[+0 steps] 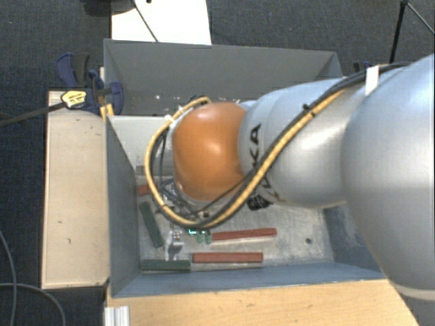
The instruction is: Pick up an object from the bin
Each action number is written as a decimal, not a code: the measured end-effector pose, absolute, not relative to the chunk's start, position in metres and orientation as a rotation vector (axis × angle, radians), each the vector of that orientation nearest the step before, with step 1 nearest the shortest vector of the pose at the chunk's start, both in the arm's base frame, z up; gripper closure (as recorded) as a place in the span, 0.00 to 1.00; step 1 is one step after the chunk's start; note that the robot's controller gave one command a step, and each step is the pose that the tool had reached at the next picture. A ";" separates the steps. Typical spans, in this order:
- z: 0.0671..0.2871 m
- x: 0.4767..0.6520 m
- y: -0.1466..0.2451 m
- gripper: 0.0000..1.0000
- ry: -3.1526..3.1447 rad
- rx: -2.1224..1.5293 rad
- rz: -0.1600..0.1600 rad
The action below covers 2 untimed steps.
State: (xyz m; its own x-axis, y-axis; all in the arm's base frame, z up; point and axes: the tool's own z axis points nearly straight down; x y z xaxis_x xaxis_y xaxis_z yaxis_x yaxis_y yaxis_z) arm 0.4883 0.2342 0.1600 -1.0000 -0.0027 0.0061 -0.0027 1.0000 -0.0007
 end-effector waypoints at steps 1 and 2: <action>0.164 0.491 0.233 0.00 -3.143 -0.002 -0.002; 0.155 0.486 0.213 0.00 -3.142 0.146 -0.006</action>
Offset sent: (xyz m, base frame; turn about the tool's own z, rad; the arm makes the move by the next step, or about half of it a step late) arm -0.0077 -0.0652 -0.0217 -0.2206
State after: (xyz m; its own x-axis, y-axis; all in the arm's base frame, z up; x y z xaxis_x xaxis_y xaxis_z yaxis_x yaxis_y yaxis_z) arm 0.4863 0.2133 0.1554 -0.9957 -0.0930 -0.0040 -0.0930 0.9957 0.0037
